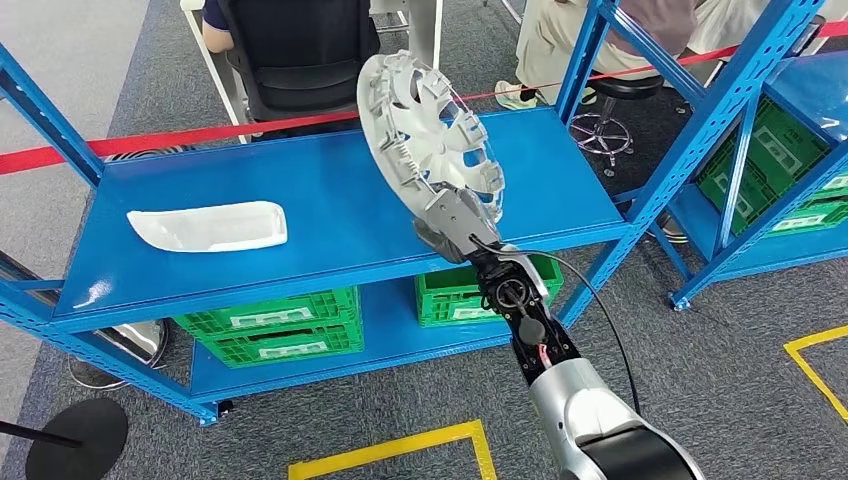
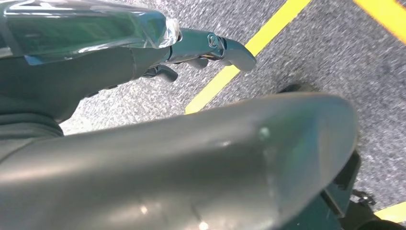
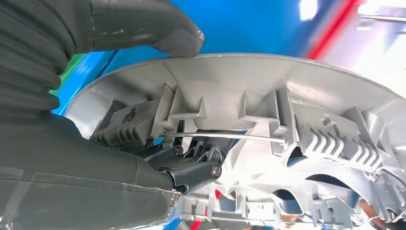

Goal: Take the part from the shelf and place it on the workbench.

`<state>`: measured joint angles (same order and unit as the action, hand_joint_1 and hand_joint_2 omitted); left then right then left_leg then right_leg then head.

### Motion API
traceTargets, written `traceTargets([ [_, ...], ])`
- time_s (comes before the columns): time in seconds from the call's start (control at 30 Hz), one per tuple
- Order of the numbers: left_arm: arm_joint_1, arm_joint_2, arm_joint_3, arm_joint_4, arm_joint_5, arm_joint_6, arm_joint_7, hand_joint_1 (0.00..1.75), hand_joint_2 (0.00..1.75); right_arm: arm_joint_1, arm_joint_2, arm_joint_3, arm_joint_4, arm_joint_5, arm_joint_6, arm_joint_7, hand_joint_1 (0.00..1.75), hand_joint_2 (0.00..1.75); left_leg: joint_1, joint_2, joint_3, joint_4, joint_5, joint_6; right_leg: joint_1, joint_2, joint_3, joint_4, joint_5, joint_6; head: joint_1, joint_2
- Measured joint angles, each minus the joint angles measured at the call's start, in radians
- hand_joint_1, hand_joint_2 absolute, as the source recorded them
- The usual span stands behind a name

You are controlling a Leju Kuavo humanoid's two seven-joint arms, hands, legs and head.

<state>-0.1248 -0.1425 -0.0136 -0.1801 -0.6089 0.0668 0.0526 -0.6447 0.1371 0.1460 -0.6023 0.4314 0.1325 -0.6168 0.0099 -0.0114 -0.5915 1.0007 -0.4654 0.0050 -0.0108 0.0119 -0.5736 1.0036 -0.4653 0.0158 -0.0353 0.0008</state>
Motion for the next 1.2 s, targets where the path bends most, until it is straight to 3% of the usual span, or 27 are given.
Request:
traceTargets([
  [0.3, 0.007, 0.003, 0.011, 0.000, -0.018, 0.035, -0.041, 0.00, 0.00, 0.202, -0.035, 0.042, -0.461, -0.314, 0.066, 0.021, 1.75, 1.75, 0.000, -0.004, -0.007, 0.000, 0.000, 0.000, 0.000, -0.003, -0.005, 0.000, -0.001, 0.001, 0.000, 0.000],
  [0.43, 0.014, 0.005, 0.018, 0.000, -0.020, 0.054, -0.062, 0.00, 1.75, 0.276, -0.063, 0.058, -0.689, -0.390, 0.082, 0.017, 1.75, 1.75, 0.000, -0.005, -0.008, 0.000, 0.000, 0.000, 0.000, -0.004, -0.007, 0.000, -0.002, 0.001, 0.000, 0.000],
  [0.6, 0.021, 0.007, 0.029, 0.000, -0.019, 0.068, -0.084, 0.00, 1.75, 0.343, -0.091, 0.068, -0.926, -0.437, 0.097, 0.013, 1.75, 1.75, 0.000, -0.004, -0.008, 0.000, -0.001, 0.000, 0.000, -0.004, -0.007, 0.000, -0.002, 0.001, 0.000, 0.000],
  [0.77, 0.024, 0.007, 0.042, 0.000, -0.013, 0.099, -0.104, 0.00, 1.75, 0.408, -0.108, 0.073, -1.078, -0.404, 0.067, -0.009, 1.75, 1.75, 0.000, -0.004, -0.008, 0.000, -0.001, 0.000, 0.000, -0.004, -0.006, 0.000, -0.002, 0.001, 0.000, 0.000],
  [1.2, 0.024, 0.004, 0.074, -0.001, 0.003, 0.094, -0.150, 0.00, 1.75, 0.462, -0.127, 0.079, -1.197, -0.425, 0.093, -0.002, 1.75, 1.75, 0.000, -0.004, -0.008, 0.000, -0.001, 0.000, 0.000, -0.004, -0.006, 0.000, -0.002, 0.001, 0.000, 0.000],
])
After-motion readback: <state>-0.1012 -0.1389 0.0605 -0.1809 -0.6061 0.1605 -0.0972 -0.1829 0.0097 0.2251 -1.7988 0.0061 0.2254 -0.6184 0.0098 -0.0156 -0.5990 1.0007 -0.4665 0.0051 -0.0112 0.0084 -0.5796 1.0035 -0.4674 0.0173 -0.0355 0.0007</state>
